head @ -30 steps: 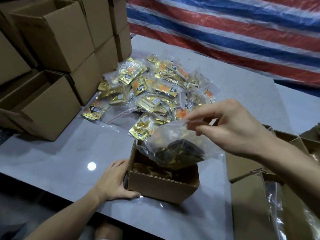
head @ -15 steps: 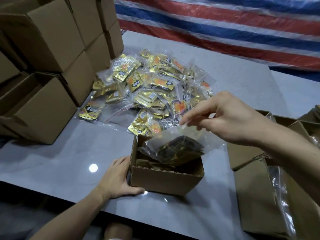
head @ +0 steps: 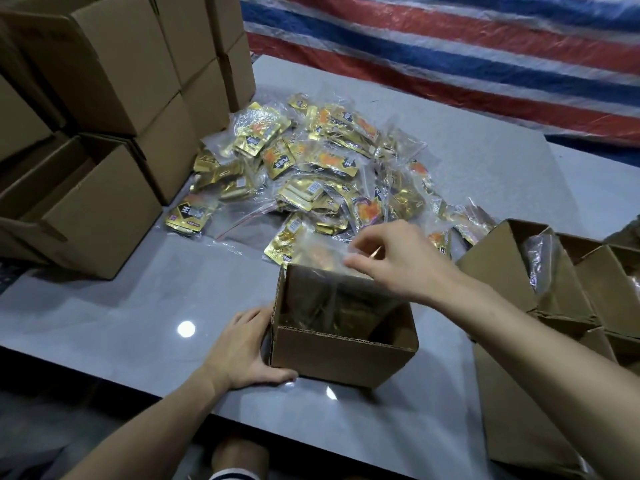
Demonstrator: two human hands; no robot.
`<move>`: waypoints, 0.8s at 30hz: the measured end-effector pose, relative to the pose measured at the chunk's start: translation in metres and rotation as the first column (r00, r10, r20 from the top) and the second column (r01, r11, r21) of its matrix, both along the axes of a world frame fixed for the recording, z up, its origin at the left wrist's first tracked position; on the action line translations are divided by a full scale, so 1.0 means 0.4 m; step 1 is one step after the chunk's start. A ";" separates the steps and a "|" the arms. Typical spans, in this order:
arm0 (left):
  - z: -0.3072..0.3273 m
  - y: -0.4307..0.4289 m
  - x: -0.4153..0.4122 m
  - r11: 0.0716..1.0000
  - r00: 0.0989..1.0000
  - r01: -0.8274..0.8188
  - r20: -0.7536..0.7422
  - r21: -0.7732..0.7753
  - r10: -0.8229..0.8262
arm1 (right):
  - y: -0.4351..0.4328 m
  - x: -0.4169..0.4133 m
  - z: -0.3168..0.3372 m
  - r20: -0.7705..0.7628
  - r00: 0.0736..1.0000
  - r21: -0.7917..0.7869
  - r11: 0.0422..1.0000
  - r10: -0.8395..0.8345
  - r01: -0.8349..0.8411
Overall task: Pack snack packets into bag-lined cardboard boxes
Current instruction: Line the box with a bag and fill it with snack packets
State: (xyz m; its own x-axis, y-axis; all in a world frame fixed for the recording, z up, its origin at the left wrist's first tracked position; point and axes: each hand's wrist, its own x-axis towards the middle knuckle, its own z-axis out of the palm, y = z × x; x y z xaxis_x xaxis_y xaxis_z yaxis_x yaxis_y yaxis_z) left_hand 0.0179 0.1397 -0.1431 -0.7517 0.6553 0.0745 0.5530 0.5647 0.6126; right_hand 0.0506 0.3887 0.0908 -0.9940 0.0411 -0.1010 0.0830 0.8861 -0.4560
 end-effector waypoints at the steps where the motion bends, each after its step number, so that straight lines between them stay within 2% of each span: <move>1: -0.001 0.000 0.000 1.000 1.000 0.000 0.000 -0.001 0.000 | 0.007 0.010 0.001 -0.005 1.000 -0.022 1.000 -0.010 0.010; 3: -0.003 0.000 -0.001 1.000 1.000 0.002 0.003 0.002 -0.002 | 0.025 0.035 0.005 0.046 0.999 -0.038 0.999 -0.001 0.003; 7: 0.003 0.000 -0.002 1.000 1.000 -0.007 0.004 -0.011 0.007 | 0.022 0.074 -0.003 0.116 0.983 0.125 0.980 0.140 -0.154; 10: 0.007 0.000 0.002 1.000 1.000 -0.018 0.009 0.006 0.018 | 0.013 0.069 0.005 0.125 0.987 0.085 0.990 0.104 -0.115; 12: 0.008 0.002 0.002 1.000 1.000 -0.024 0.013 -0.002 0.024 | 0.019 0.057 0.025 0.251 0.965 -0.071 0.996 0.071 -0.055; 14: 0.008 0.002 0.001 1.000 0.999 -0.024 0.022 -0.012 0.024 | 0.030 0.049 0.038 0.422 0.905 -0.331 0.937 0.043 0.110; 15: 0.008 0.002 0.000 1.000 1.000 -0.023 0.019 -0.007 0.023 | 0.035 0.045 0.039 0.470 0.883 -0.393 0.900 0.021 0.188; 16: 0.009 0.001 0.000 1.000 1.000 -0.021 0.016 0.000 0.021 | 0.040 0.041 0.038 0.470 0.883 -0.383 0.899 -0.010 0.214; 19: 0.007 -0.001 0.001 1.000 0.999 -0.018 0.027 0.005 0.018 | 0.050 0.032 0.010 0.261 0.961 -0.050 0.993 -0.091 0.108; 22: 0.007 -0.001 -0.001 1.000 0.999 -0.025 0.030 -0.008 0.025 | 0.025 0.040 -0.012 0.139 0.990 0.122 0.993 -0.014 -0.003; 24: 0.012 -0.001 0.000 1.000 0.999 -0.028 0.022 0.004 0.028 | -0.005 0.054 -0.031 0.035 0.994 0.265 0.958 0.104 -0.110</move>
